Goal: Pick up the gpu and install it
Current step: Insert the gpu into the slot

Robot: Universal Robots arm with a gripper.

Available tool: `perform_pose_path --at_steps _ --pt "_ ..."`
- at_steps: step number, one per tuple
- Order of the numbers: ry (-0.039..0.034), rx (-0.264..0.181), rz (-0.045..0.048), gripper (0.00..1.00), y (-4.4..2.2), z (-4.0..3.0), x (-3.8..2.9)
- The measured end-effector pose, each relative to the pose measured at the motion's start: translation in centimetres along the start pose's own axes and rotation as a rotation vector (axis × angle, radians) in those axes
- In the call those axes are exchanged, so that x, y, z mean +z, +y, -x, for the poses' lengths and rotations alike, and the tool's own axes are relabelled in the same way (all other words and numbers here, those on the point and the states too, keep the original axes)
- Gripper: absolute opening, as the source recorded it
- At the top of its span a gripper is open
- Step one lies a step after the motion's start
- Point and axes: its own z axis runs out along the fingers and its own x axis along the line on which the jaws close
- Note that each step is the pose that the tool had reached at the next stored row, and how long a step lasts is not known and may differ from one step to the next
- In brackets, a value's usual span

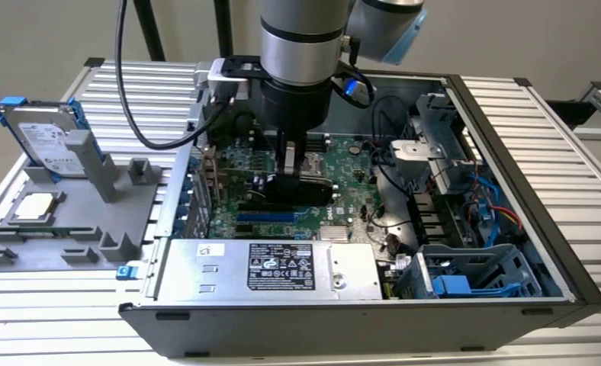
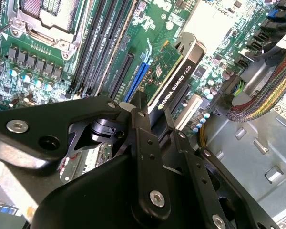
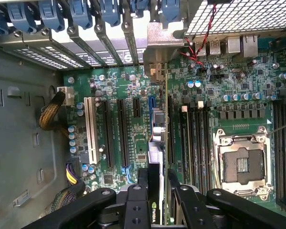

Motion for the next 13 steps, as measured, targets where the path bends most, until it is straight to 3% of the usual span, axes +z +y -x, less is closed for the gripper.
perform_pose_path --at_steps 13 --pt "0.0036 0.0 -0.0004 0.0 0.0 0.0 0.0"
